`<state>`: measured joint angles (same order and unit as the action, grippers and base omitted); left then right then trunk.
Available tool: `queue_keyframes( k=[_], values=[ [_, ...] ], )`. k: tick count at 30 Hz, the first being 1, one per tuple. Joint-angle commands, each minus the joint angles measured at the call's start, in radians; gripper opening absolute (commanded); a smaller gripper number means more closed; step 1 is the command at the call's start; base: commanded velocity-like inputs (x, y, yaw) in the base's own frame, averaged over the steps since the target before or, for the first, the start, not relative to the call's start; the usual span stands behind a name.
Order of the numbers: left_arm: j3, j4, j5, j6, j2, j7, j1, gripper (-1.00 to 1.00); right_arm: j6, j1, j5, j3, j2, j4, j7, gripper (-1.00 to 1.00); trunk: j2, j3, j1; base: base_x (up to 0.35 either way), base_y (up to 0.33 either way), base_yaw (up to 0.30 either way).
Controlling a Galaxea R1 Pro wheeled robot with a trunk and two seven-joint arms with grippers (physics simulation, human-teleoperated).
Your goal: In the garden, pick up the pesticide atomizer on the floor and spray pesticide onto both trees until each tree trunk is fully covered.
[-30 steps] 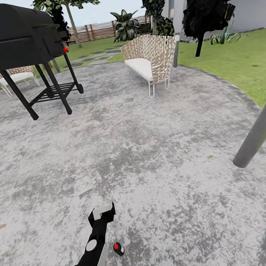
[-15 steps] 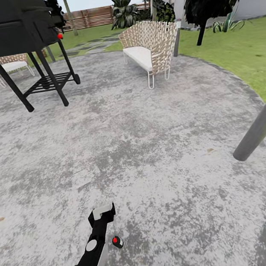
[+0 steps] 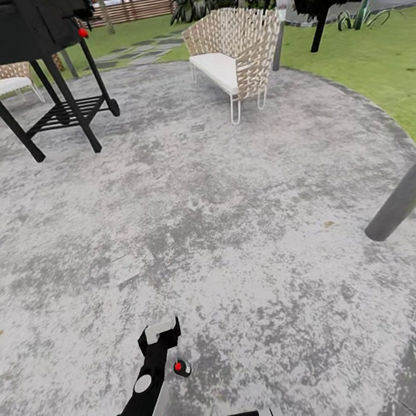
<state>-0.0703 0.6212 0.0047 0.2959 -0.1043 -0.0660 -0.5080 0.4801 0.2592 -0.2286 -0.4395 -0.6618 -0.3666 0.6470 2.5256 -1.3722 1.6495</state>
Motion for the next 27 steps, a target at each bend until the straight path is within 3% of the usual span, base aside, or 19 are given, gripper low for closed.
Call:
queue_keyframes(
  k=[1,27],
  values=[
    [0.0,0.0,0.0,0.0,0.0,0.0,0.0,1.0,0.0,0.0,0.0,0.0,0.0,0.0,0.0,1.0,0.0,-0.004,0.0,0.0,0.0,0.0],
    [0.0,0.0,0.0,0.0,0.0,0.0,0.0,1.0,0.0,0.0,0.0,0.002,0.001,0.0,-0.001,1.0,0.006,-0.105,0.012,0.0,0.0,0.0]
  ],
)
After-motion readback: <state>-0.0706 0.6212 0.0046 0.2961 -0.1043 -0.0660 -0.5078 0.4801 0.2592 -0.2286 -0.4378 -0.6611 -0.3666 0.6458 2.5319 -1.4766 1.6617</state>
